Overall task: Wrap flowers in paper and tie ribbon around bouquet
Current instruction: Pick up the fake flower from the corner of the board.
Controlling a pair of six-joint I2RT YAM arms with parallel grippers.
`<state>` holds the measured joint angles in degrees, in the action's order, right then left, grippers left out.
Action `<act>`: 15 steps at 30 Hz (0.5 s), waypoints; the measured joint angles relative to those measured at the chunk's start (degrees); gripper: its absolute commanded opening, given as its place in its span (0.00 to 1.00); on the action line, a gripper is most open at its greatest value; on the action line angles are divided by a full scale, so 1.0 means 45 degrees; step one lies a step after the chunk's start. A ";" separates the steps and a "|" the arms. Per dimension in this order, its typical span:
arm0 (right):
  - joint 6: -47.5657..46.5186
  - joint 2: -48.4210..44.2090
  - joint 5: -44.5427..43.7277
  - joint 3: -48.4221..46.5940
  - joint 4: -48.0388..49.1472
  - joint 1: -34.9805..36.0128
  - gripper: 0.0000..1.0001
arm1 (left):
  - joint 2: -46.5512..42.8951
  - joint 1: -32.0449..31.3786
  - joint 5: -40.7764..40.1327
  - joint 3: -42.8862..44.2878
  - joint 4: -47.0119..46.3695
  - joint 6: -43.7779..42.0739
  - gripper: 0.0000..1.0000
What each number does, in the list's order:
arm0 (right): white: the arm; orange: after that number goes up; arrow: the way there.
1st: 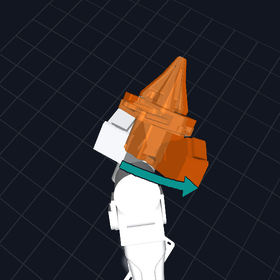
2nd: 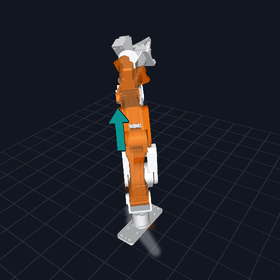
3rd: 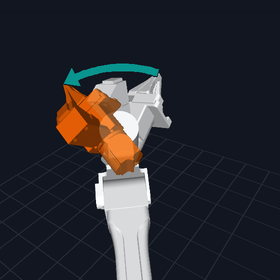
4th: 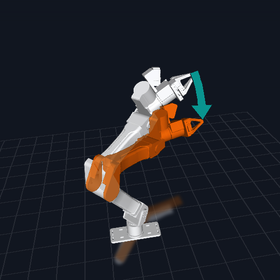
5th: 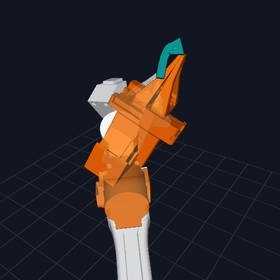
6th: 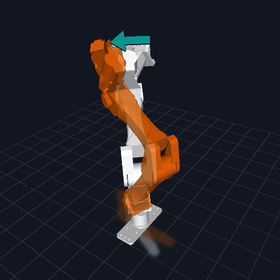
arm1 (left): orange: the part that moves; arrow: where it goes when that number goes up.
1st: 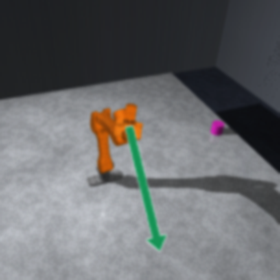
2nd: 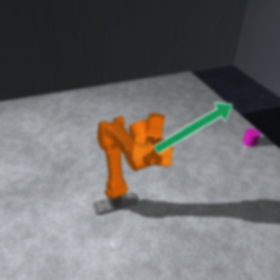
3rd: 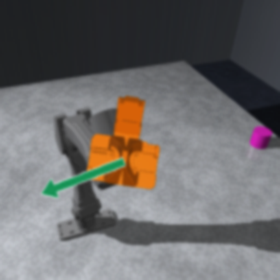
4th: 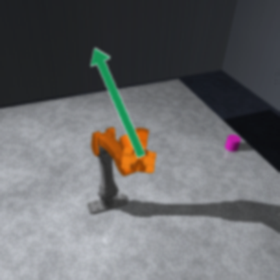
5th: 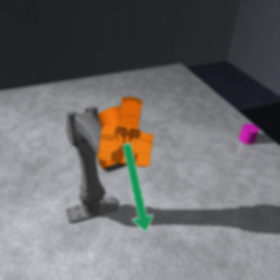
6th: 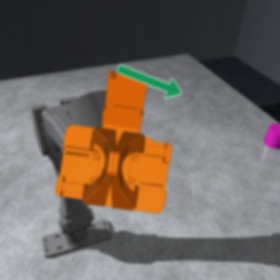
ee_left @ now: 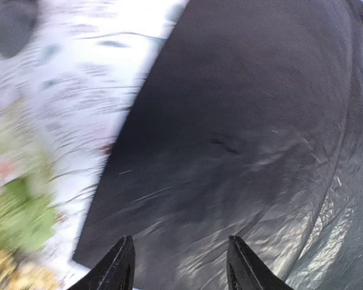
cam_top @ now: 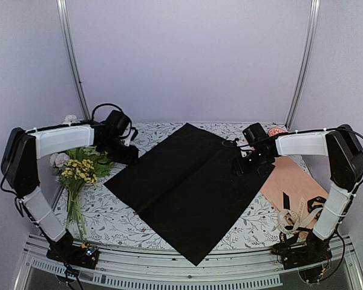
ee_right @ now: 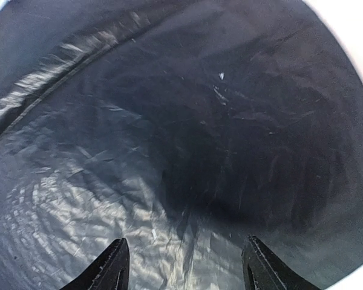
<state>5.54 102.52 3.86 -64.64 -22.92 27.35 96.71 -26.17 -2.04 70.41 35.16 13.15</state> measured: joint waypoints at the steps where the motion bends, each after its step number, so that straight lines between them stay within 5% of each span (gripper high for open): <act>1: 0.0000 -0.0243 0.0000 0.0155 0.0078 0.0000 0.65 | -0.0651 0.0452 -0.0209 -0.0034 0.0413 0.0325 0.55; 5: -0.0058 -0.1073 0.0151 0.0719 0.0457 0.0000 0.66 | -0.3031 0.2079 -0.1219 -0.0515 0.1690 0.1525 0.67; 9: -0.0097 -0.1093 0.0316 0.0738 0.0627 0.0000 0.67 | -0.4571 0.4119 -0.1729 -0.1491 0.2375 0.2137 0.67; 15: -0.0102 -0.1103 0.0520 0.0806 0.0729 0.0000 0.67 | -0.3351 0.5639 -0.2055 -0.2764 0.2293 0.2191 0.63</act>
<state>5.08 97.56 6.20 -61.01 -19.64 27.35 81.62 -0.80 -11.29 57.98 45.47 23.00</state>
